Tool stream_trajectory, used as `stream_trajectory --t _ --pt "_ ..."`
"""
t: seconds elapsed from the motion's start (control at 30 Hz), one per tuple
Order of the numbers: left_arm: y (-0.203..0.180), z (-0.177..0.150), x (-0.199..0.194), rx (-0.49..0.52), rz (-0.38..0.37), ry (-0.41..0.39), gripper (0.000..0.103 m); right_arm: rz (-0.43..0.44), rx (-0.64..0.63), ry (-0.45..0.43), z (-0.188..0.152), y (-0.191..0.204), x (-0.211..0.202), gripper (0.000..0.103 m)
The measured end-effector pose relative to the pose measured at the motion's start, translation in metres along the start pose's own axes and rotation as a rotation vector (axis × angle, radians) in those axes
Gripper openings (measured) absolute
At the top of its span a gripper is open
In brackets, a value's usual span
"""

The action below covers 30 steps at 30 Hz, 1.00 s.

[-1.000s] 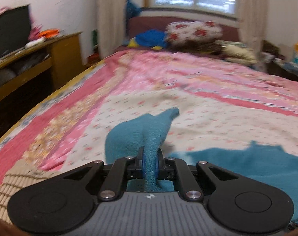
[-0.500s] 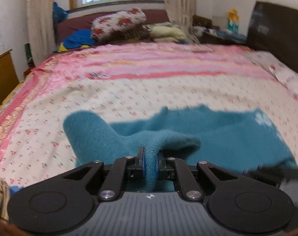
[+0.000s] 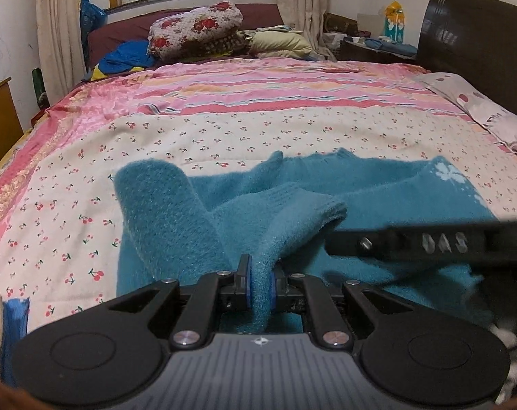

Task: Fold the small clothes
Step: 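Lay the held sleeve across the sweater body and open the left tool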

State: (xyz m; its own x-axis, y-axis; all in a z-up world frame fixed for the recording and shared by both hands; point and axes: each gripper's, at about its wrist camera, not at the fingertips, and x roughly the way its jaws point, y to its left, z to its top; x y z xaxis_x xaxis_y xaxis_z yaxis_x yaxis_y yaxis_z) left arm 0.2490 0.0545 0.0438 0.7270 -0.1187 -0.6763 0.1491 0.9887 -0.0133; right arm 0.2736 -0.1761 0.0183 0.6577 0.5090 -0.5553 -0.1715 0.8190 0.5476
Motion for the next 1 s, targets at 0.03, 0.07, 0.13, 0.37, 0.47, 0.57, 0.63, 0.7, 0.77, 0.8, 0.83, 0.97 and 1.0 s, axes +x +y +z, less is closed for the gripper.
stream_trajectory --t 0.03,0.07,0.13,0.37,0.47,0.57,0.63,0.7,0.77,0.8,0.83,0.97,1.0 --pt "0.0 -0.001 0.0 -0.001 -0.002 0.0 0.017 0.008 0.017 0.005 0.003 -0.001 0.003 0.048" --pt "0.001 -0.001 0.0 -0.002 -0.004 0.0 0.017 0.025 0.041 0.013 0.005 -0.002 0.006 0.051" --pt "0.001 -0.002 -0.001 -0.004 -0.008 -0.001 0.017 0.064 0.107 0.029 0.01 -0.008 0.014 0.052" --pt "0.001 -0.005 -0.001 -0.002 -0.019 0.007 0.017 0.105 0.242 0.077 0.017 -0.014 0.041 0.053" --pt "-0.001 -0.006 -0.001 0.006 -0.02 0.01 0.017 0.141 0.297 0.087 0.017 -0.015 0.047 0.053" --pt "-0.001 -0.006 -0.002 0.007 -0.02 0.012 0.017 0.094 0.289 0.078 0.019 -0.011 0.049 0.028" --pt "-0.001 -0.006 -0.005 0.006 -0.031 0.012 0.02 0.072 0.272 0.084 0.021 -0.011 0.047 0.019" --pt "-0.001 -0.005 -0.011 0.008 -0.055 0.002 0.029 0.066 0.243 0.056 0.025 -0.013 0.037 0.013" --pt "0.0 -0.004 -0.02 0.004 -0.085 -0.028 0.039 0.039 0.191 -0.003 0.034 -0.012 0.021 0.013" --pt "0.0 -0.003 -0.024 0.005 -0.091 -0.045 0.045 0.023 0.163 -0.037 0.04 -0.012 0.011 0.013" --pt "-0.001 -0.003 -0.03 0.014 -0.089 -0.068 0.049 0.008 0.144 -0.07 0.046 -0.013 0.002 0.013" --pt "-0.002 -0.002 -0.042 0.058 -0.05 -0.138 0.07 -0.05 0.111 -0.179 0.065 -0.028 -0.035 0.012" --pt "-0.001 -0.001 -0.041 0.056 -0.041 -0.138 0.072 -0.059 0.1 -0.188 0.066 -0.033 -0.041 0.012"
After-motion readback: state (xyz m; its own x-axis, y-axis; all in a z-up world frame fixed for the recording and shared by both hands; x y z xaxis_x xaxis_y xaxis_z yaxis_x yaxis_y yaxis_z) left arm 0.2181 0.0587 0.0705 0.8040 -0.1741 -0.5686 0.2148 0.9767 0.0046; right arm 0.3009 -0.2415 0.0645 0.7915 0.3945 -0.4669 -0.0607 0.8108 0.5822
